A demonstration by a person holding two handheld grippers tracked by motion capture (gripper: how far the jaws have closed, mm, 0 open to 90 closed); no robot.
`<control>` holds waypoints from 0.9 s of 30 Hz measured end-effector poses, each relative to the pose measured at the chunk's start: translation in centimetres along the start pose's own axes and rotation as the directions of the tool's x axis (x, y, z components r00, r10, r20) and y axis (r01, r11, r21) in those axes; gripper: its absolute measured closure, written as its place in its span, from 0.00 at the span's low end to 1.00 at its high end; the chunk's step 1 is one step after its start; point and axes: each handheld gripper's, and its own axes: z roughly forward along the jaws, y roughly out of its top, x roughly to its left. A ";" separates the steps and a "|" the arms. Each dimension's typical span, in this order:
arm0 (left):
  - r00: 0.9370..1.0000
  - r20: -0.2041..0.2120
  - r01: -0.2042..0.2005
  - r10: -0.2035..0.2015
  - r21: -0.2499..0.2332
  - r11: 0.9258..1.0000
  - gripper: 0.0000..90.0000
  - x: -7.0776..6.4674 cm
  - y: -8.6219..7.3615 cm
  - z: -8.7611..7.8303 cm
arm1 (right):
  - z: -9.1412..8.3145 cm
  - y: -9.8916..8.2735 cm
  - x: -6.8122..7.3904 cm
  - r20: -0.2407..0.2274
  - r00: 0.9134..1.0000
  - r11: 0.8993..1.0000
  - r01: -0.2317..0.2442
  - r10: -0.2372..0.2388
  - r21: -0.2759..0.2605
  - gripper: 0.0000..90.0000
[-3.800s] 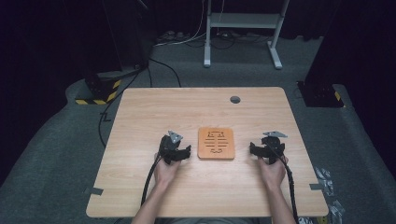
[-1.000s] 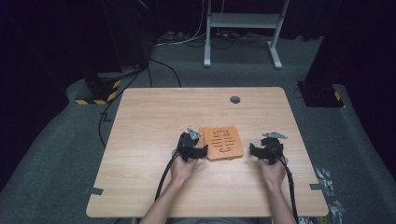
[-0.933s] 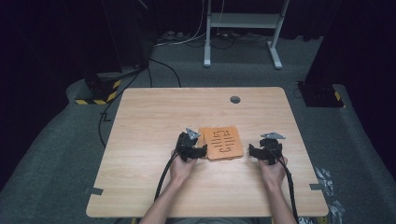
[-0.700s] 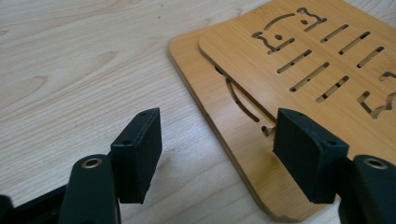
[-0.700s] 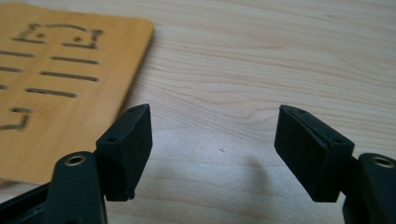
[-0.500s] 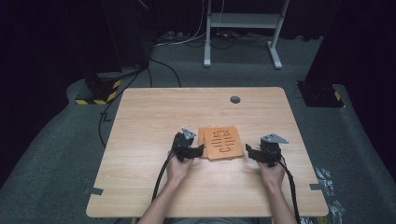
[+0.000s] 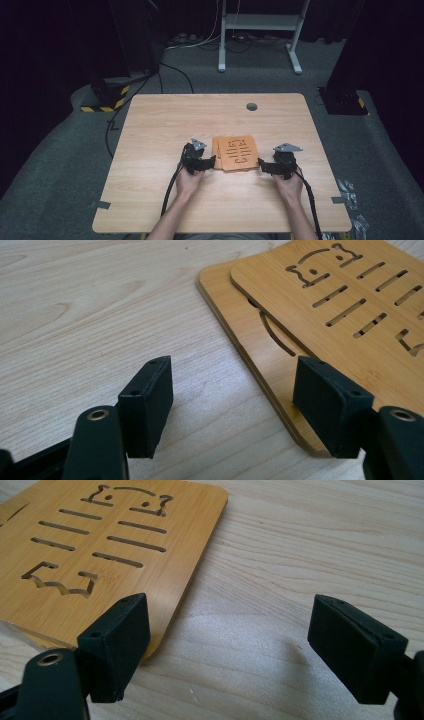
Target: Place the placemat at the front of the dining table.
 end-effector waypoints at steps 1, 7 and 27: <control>1.000 0.001 0.001 -0.001 -0.001 1.000 0.36 0.1 0.0 0.0 | 0.0 0.0 0.0 -0.005 1.000 1.000 -0.005 0.005 0.000 0.19; 1.000 -0.008 -0.016 0.016 -0.001 1.000 0.36 -0.1 0.1 -0.1 | 0.5 0.0 0.1 0.000 1.000 1.000 0.002 -0.002 0.028 0.19; 0.998 0.055 -0.017 0.018 -0.034 0.999 0.36 -1.0 1.2 -0.3 | 0.7 0.1 -0.2 -0.023 0.999 0.999 -0.027 0.028 0.042 0.20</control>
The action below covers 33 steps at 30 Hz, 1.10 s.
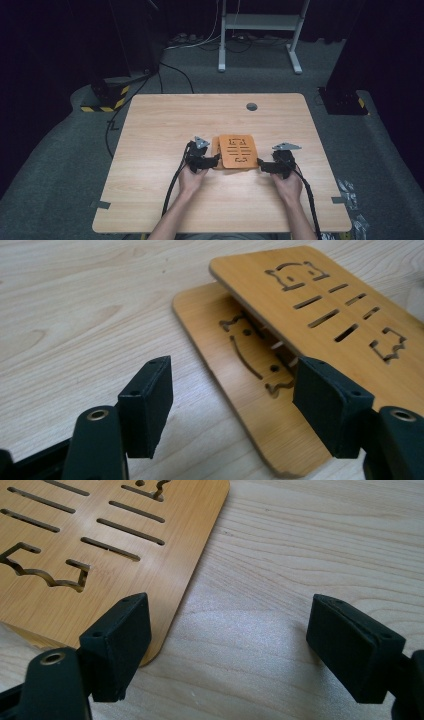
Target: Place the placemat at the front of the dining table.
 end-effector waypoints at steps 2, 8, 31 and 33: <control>1.000 0.014 0.004 -0.004 -0.010 1.000 0.36 -0.2 0.2 -0.1 | 0.0 0.0 0.0 0.001 1.000 1.000 -0.001 0.001 0.000 0.20; 0.999 0.042 0.035 -0.034 -0.029 0.999 0.35 -0.4 0.6 -0.1 | 0.0 0.0 0.0 0.002 1.000 1.000 -0.002 0.002 -0.001 0.20; 0.997 0.052 0.064 -0.064 0.008 0.998 0.37 -1.4 1.6 1.8 | 0.1 0.1 -0.1 0.002 1.000 1.000 -0.013 0.013 -0.003 0.20; 0.997 0.055 0.061 -0.061 0.006 0.998 0.37 -1.5 1.7 1.8 | 0.0 0.1 0.0 0.005 1.000 1.000 -0.011 0.011 0.004 0.21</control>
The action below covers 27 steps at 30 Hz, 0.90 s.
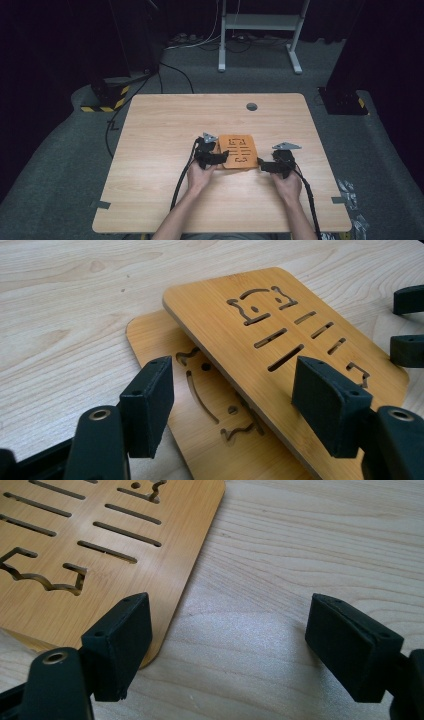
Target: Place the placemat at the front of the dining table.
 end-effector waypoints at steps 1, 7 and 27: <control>1.000 0.014 0.001 -0.001 0.005 1.000 0.37 -0.1 0.0 0.1 | 0.0 0.0 0.0 0.000 1.000 1.000 -0.001 0.001 0.000 0.21; 0.999 0.032 -0.003 0.003 0.009 1.000 0.37 -0.5 -0.1 0.4 | 0.0 0.0 0.0 0.005 1.000 1.000 0.000 0.000 -0.008 0.21; 0.999 0.029 0.017 -0.017 0.015 1.000 0.37 -0.5 0.1 0.8 | 0.0 0.0 0.0 0.003 1.000 1.000 -0.004 0.004 -0.007 0.22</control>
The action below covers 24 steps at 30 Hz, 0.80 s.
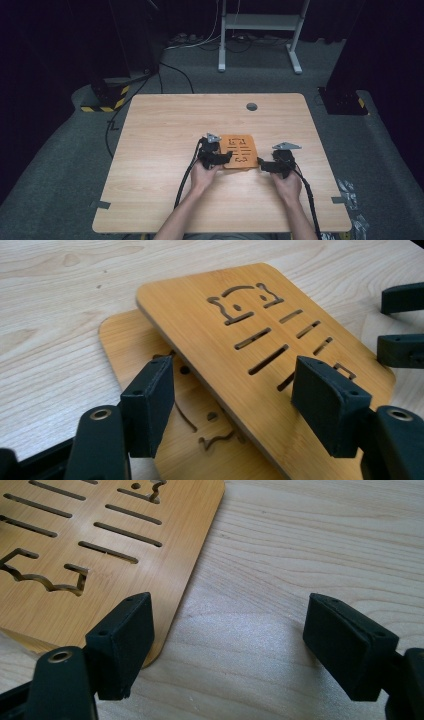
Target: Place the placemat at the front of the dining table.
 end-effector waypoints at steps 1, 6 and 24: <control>1.000 0.000 0.002 -0.002 0.003 1.000 0.37 0.0 0.0 0.0 | 0.0 0.0 0.0 0.001 1.000 1.000 0.000 0.000 0.000 0.22; 1.000 0.013 -0.016 0.016 0.009 1.000 0.36 -0.4 0.0 0.2 | 0.0 0.0 0.0 0.000 1.000 1.000 -0.001 0.001 0.000 0.23; 0.999 0.011 -0.046 0.046 -0.002 0.999 0.37 -2.1 1.3 -0.1 | 0.0 0.0 -0.1 -0.003 1.000 1.000 -0.011 0.011 -0.010 0.25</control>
